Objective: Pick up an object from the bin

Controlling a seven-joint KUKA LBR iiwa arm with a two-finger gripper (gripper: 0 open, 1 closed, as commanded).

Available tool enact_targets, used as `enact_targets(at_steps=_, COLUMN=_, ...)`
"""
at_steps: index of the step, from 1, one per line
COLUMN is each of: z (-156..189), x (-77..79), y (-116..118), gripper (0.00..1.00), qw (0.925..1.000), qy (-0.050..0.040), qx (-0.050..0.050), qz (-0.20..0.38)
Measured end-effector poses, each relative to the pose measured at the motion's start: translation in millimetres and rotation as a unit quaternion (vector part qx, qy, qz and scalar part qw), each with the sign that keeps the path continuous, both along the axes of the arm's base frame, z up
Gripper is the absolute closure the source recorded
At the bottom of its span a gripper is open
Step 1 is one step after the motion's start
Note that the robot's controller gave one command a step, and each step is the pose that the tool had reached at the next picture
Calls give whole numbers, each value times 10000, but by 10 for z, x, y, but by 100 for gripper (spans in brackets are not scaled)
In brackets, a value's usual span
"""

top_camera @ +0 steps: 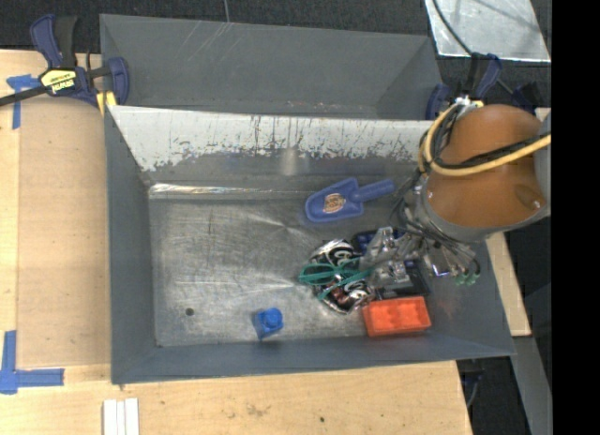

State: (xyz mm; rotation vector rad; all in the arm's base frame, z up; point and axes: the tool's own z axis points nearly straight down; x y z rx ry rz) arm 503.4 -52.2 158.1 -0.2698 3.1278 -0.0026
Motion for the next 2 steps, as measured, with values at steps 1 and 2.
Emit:
enact_targets(at_steps=1, z=99, x=65, y=36, gripper=100, qw=9985, qy=-1, qx=10, qz=-552)
enact_targets(at_steps=2, z=407, x=75, y=-83, gripper=100, qw=9982, qy=-1, qx=6, qz=594)
